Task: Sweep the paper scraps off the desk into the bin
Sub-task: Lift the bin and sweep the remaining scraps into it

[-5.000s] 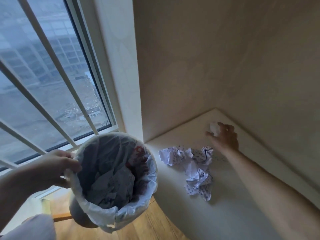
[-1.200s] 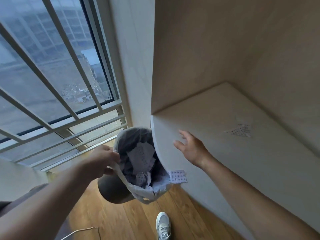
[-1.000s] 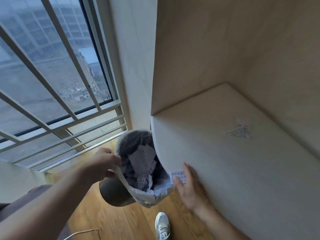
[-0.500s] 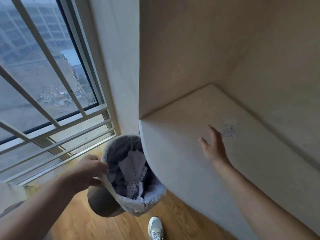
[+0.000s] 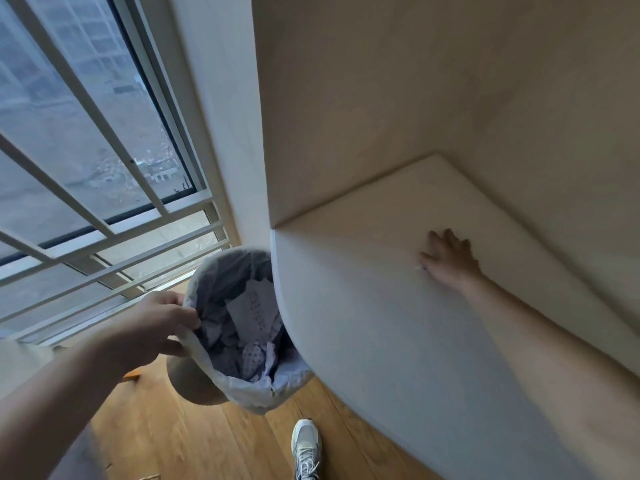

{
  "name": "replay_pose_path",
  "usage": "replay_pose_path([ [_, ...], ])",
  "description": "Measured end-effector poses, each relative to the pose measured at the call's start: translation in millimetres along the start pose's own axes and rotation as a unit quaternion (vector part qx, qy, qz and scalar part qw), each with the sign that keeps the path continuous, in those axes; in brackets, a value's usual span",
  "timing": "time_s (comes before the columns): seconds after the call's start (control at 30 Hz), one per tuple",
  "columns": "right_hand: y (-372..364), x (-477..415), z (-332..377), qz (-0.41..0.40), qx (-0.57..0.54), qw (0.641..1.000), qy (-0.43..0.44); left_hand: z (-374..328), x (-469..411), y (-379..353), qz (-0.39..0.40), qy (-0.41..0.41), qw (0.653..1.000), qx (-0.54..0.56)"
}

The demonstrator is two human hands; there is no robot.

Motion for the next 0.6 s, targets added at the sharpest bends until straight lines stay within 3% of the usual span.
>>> replay_pose_path([
  [0.2, -36, 51, 84, -0.062, 0.071, 0.985, 0.142, 0, 5, -6, 0.0, 0.003, 1.0, 0.01],
  [0.37, -67, 109, 172, -0.101, 0.174, 0.932, 0.3, -4, 10, -4, 0.004, 0.0, 1.0, 0.007],
  [0.47, -89, 154, 214, -0.077, 0.119, 0.929, 0.341, -3, 11, -4, -0.003, -0.005, 1.0, 0.004],
  [0.53, -99, 181, 229, -0.054, 0.089, 0.909, 0.404, -3, 11, -3, -0.009, -0.006, 1.0, 0.006],
  [0.6, -97, 195, 230, -0.014, -0.007, 0.894, 0.448, -2, 10, -3, -0.013, -0.007, 1.0, 0.005],
])
Point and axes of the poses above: each hand's wrist, its own x-axis away from the middle knuckle, its own y-axis out of the back of the hand, z = x × y, the point moved 2 cm from there along -x, towards the middle knuckle, and after that the axes turned 13 degrees about x, right-handed, at the moved point
